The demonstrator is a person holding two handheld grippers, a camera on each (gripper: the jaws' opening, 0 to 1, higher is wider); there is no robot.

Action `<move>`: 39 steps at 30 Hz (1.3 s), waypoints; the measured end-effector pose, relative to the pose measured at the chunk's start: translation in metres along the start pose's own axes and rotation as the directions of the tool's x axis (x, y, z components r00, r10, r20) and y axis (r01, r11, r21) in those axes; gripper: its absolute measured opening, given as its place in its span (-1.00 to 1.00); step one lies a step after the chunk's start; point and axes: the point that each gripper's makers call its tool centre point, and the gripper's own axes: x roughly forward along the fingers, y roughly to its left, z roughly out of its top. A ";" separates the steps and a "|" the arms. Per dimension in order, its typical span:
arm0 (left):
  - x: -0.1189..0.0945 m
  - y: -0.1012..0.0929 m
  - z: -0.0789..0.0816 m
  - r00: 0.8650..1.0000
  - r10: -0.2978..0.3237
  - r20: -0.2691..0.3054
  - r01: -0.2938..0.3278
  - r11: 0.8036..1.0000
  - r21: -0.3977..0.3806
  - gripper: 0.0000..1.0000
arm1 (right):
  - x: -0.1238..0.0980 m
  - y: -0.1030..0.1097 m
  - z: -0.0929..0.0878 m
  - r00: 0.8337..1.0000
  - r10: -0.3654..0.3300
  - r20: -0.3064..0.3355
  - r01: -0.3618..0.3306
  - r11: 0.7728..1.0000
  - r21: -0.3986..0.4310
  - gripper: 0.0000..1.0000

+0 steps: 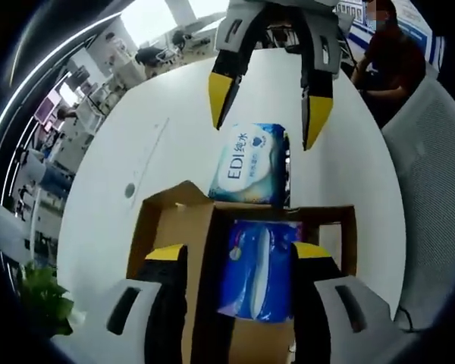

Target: Operate the shoe box by opening the lid, removing the specified soft item, and placing it in the target area until the item is outside and the box remains undamaged.

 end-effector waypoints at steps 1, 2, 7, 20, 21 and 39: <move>-0.001 0.002 -0.004 1.000 0.008 0.001 -0.008 1.000 0.000 -0.01 | 0.002 0.001 0.002 1.000 0.002 0.002 -0.002 1.000 -0.004 -0.17; -0.001 0.003 -0.007 1.000 0.013 0.001 -0.013 1.000 -0.005 -0.02 | 0.006 0.002 0.004 1.000 0.005 0.004 -0.005 1.000 -0.006 -0.18; -0.002 0.003 -0.022 1.000 0.018 0.001 -0.018 0.999 -0.035 -0.05 | 0.022 0.004 0.012 1.000 0.014 -0.002 -0.014 0.999 -0.029 -0.26; 0.008 0.004 -0.050 1.000 0.024 0.007 -0.023 0.997 -0.074 -0.34 | 0.059 0.004 0.021 0.999 0.011 -0.037 -0.013 0.998 -0.068 -0.49; 0.008 0.004 -0.052 1.000 0.022 0.010 -0.021 0.997 -0.079 -0.36 | 0.063 0.004 0.022 0.999 0.008 -0.042 -0.011 0.998 -0.070 -0.52; 0.021 0.006 -0.069 0.999 0.032 0.030 -0.028 0.993 -0.113 -0.60 | 0.108 0.008 0.014 0.984 0.016 -0.179 -0.033 0.995 -0.095 -0.71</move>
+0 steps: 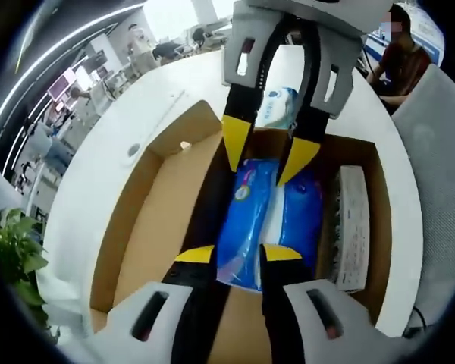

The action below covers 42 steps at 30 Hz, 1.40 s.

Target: Operate the shoe box by opening the lid, removing the specified soft item, and placing it in the target area until the item is outside and the box remains undamaged.

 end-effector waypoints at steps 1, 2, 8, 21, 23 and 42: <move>0.001 0.001 -0.001 1.000 0.003 -0.001 -0.003 1.000 0.002 -0.61 | 0.002 0.000 -0.001 1.000 0.002 -0.009 -0.002 1.000 0.003 -0.71; 0.001 0.002 -0.001 1.000 0.004 -0.001 -0.004 1.000 0.002 -0.62 | 0.003 0.000 -0.002 1.000 0.001 -0.013 -0.001 1.000 0.002 -0.71; 0.005 0.002 -0.002 1.000 -0.002 0.013 0.002 1.000 -0.011 -0.74 | 0.012 0.000 -0.008 0.999 -0.009 -0.054 0.007 0.999 -0.036 -0.81; 0.006 0.001 -0.003 1.000 -0.015 0.008 0.015 1.000 -0.027 -1.00 | 0.010 0.001 -0.010 0.998 -0.026 -0.050 0.022 0.997 -0.079 -1.00; 0.004 0.001 -0.002 1.000 -0.012 0.002 0.012 1.000 -0.016 -1.00 | 0.008 0.000 -0.008 0.999 -0.030 -0.044 0.026 0.997 -0.076 -1.00; -0.037 0.002 0.009 0.999 0.053 0.006 -0.053 0.999 -0.001 -1.00 | -0.019 -0.007 0.022 0.997 -0.077 0.030 0.079 0.994 -0.074 -1.00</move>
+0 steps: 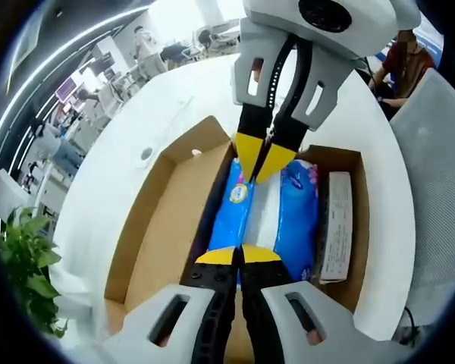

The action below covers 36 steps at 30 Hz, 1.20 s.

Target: Operate the shoe box by opening the lid, removing the specified soft item, and placing it in the target area until the item is outside and the box remains undamaged.

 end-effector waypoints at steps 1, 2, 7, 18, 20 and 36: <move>-0.002 0.001 0.001 1.000 0.004 0.000 -0.004 1.000 0.001 -1.00 | -0.002 -0.001 0.001 1.000 -0.003 0.002 0.003 1.000 -0.001 -1.00; -0.003 0.002 0.002 1.000 0.007 0.001 -0.007 1.000 0.000 -1.00 | -0.004 -0.002 0.003 1.000 -0.007 0.006 0.007 1.000 -0.002 -1.00; -0.017 0.008 0.013 1.000 0.028 0.005 -0.028 1.000 0.007 -1.00 | -0.016 -0.012 0.010 0.999 -0.032 0.024 0.032 0.999 -0.005 -1.00; -0.037 0.011 0.038 0.999 0.049 0.016 -0.050 0.998 0.037 -1.00 | -0.044 -0.026 0.017 0.995 -0.087 0.044 0.088 0.996 -0.018 -1.00; -0.040 0.012 0.043 0.998 0.052 0.020 -0.053 0.998 0.038 -1.00 | -0.048 -0.029 0.017 0.994 -0.096 0.048 0.097 0.995 -0.017 -1.00; -0.038 0.005 0.091 0.999 0.041 0.034 -0.043 0.996 0.082 -1.00 | -0.089 -0.038 -0.006 0.988 -0.147 0.046 0.147 0.989 -0.005 -1.00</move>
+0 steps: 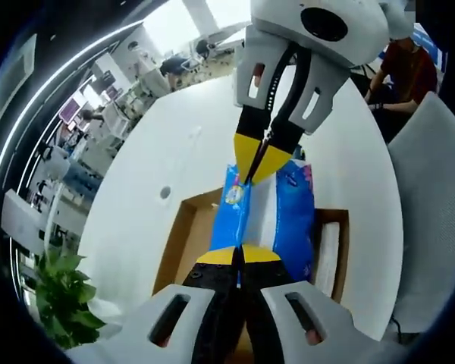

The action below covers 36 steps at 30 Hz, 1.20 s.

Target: Operate the shoe box by opening the lid, removing the specified soft item, and placing it in the target area until the item is outside and the box remains undamaged.

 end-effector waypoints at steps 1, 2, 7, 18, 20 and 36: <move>0.001 -0.001 0.002 1.000 -0.003 0.000 0.003 1.000 0.001 -1.00 | -0.002 0.000 -0.002 1.000 -0.001 -0.001 0.001 1.000 0.000 -1.00; 0.003 -0.002 0.006 1.000 -0.008 0.002 0.008 1.000 0.004 -1.00 | -0.004 0.000 -0.006 1.000 -0.004 -0.005 0.004 1.000 0.002 -1.00; 0.011 -0.007 0.020 1.000 -0.019 0.011 0.019 1.000 0.018 -1.00 | -0.016 -0.001 -0.019 1.000 -0.020 -0.010 0.021 1.000 0.016 -1.00; 0.029 -0.018 0.051 0.998 -0.048 0.029 0.047 0.998 0.039 -1.00 | -0.037 -0.003 -0.049 0.998 -0.054 -0.028 0.055 0.997 0.055 -1.00; 0.033 -0.021 0.056 0.998 -0.057 0.028 0.056 0.997 0.051 -1.00 | -0.040 -0.004 -0.055 0.998 -0.062 -0.032 0.064 0.996 0.061 -1.00; 0.072 -0.032 0.097 0.993 -0.100 0.055 0.095 0.991 0.091 -1.00 | -0.068 -0.007 -0.106 0.991 -0.109 -0.077 0.116 0.988 0.104 -1.00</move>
